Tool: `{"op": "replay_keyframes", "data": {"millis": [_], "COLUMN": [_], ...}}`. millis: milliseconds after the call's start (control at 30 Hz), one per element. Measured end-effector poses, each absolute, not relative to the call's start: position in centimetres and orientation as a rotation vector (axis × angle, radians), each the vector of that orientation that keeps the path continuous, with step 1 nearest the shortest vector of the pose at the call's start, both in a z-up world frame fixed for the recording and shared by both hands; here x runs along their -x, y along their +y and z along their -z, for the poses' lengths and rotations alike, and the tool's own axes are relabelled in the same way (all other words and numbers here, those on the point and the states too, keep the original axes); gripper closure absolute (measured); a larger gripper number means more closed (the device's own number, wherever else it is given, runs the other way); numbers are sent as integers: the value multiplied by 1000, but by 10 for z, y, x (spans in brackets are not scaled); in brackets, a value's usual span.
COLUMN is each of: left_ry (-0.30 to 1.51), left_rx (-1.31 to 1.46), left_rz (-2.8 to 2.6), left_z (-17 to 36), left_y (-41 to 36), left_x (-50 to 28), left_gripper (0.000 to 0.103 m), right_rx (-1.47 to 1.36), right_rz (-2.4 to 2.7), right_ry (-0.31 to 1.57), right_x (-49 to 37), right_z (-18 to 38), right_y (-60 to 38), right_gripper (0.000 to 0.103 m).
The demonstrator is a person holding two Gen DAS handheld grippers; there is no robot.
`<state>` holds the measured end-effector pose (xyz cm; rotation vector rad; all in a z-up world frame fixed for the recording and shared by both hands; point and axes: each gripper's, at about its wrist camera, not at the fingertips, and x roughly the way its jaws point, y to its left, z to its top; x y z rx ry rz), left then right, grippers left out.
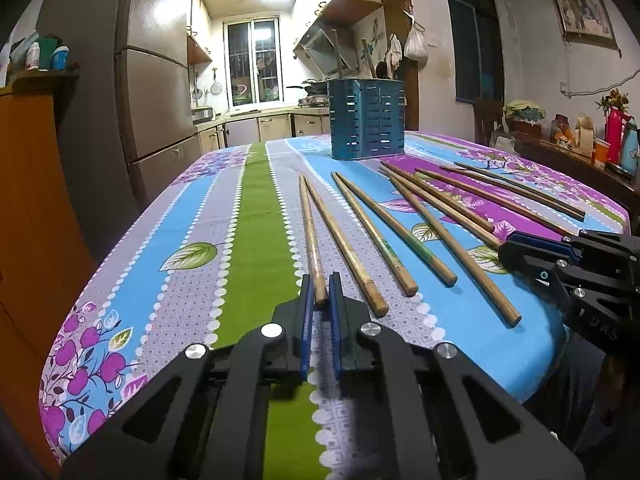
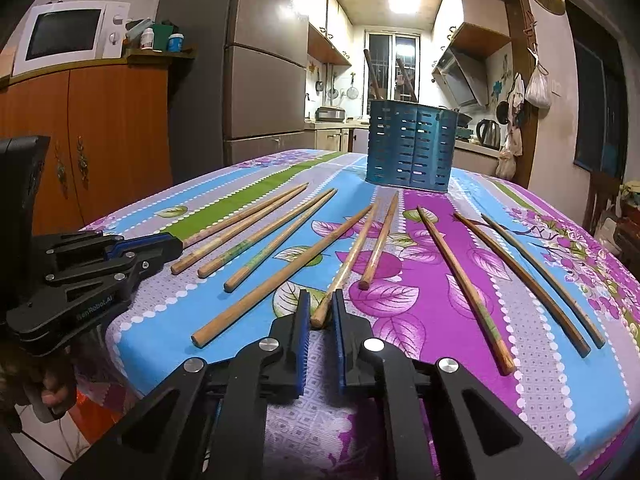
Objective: Organize utensils
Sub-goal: 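Close the left tool on a chopstick while the right tool grasps another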
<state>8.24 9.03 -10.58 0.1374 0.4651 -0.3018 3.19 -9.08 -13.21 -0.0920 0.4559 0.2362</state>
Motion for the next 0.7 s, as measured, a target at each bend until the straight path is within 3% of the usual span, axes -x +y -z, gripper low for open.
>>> {"op": "replay_keyframes", "data": {"millis": [333,700], "left_ry": [408,276], "left_rx": [-137,-139], "left_rz": [288,264], "left_z": [86,27], "left_y": [92,100], "left_x": [-76,-79], "left_gripper": [97,98], "right_rx": [80,109], "right_rz": [-239,-276], "right_ry": [405,211], "right_x": [-23,0], "right_z": [110,32], "right_y": [-102,-121], "right_gripper": [95,95]}}
